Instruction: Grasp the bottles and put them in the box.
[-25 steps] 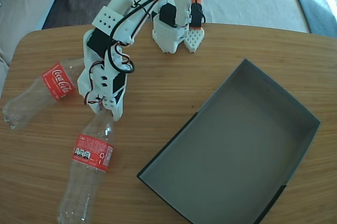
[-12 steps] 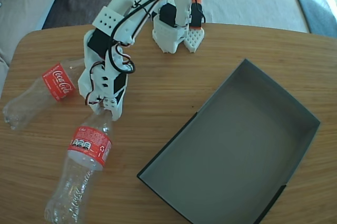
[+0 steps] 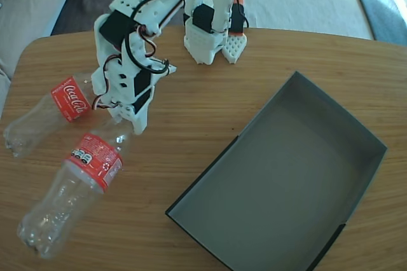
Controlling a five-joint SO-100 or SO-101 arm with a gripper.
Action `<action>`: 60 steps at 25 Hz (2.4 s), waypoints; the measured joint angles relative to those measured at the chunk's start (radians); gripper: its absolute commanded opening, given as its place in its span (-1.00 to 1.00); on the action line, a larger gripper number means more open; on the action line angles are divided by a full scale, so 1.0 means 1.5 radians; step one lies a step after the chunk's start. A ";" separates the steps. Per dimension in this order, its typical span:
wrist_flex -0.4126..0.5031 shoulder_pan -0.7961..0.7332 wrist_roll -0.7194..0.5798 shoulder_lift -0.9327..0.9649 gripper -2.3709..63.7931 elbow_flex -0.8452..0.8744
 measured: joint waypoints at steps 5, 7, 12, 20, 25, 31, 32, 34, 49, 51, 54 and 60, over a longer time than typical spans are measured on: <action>0.093 -0.039 0.163 0.003 -0.93 -0.101; 0.132 -0.065 0.225 0.003 -0.93 -0.139; 0.211 -0.152 0.343 0.035 -0.93 -0.200; 0.313 -0.289 0.469 0.109 -0.93 -0.261; 0.376 -0.391 0.589 0.137 -0.93 -0.303; 0.392 -0.538 0.728 0.163 -0.93 -0.308; 0.392 -0.567 0.743 0.165 -0.93 -0.308; 0.392 -0.622 0.770 0.167 -0.93 -0.308; 0.342 -0.850 1.000 0.167 -0.93 -0.199; 0.326 -0.862 1.023 0.167 -0.93 -0.177; 0.300 -0.898 1.029 0.167 -0.93 -0.154; 0.241 -0.954 1.030 0.167 -0.93 -0.111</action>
